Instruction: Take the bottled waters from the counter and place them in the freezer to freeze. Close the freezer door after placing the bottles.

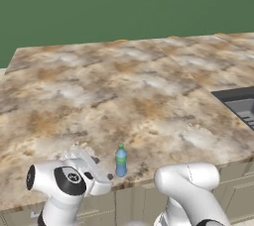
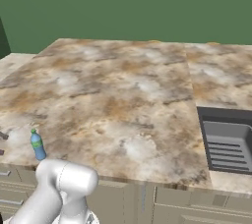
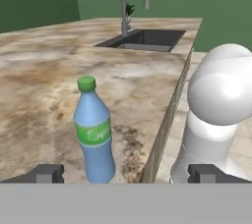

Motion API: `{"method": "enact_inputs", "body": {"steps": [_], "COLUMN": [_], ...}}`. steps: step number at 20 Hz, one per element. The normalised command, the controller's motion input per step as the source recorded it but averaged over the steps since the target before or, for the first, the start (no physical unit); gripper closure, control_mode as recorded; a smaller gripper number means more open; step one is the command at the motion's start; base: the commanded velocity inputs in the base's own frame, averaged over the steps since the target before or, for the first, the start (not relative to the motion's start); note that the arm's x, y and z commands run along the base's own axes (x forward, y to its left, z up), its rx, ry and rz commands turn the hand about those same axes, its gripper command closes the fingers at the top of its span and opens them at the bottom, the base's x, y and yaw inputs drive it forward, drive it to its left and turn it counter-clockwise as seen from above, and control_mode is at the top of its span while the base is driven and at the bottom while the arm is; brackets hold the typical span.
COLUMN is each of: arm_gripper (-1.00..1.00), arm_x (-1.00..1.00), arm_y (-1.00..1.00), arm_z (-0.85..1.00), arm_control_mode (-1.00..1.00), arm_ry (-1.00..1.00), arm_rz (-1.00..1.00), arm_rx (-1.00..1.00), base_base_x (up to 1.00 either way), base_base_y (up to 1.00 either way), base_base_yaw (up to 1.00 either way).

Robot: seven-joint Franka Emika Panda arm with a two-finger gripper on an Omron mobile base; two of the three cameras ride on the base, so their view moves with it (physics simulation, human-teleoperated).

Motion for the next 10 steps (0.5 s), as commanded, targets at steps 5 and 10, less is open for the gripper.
{"method": "enact_inputs", "body": {"steps": [5,10], "arm_gripper": [-1.0,-1.0], "arm_x": [0.17,0.15], "arm_y": [0.0,-0.04], "arm_z": [-0.12,-0.01], "arm_control_mode": [-1.0,-1.0], "arm_ry": [0.13,0.05], "arm_rz": [0.0,0.0], "arm_rx": [0.01,0.02], "base_base_x": [0.0,0.0], "base_base_y": [0.0,0.0], "base_base_yaw": [0.0,0.0]}}
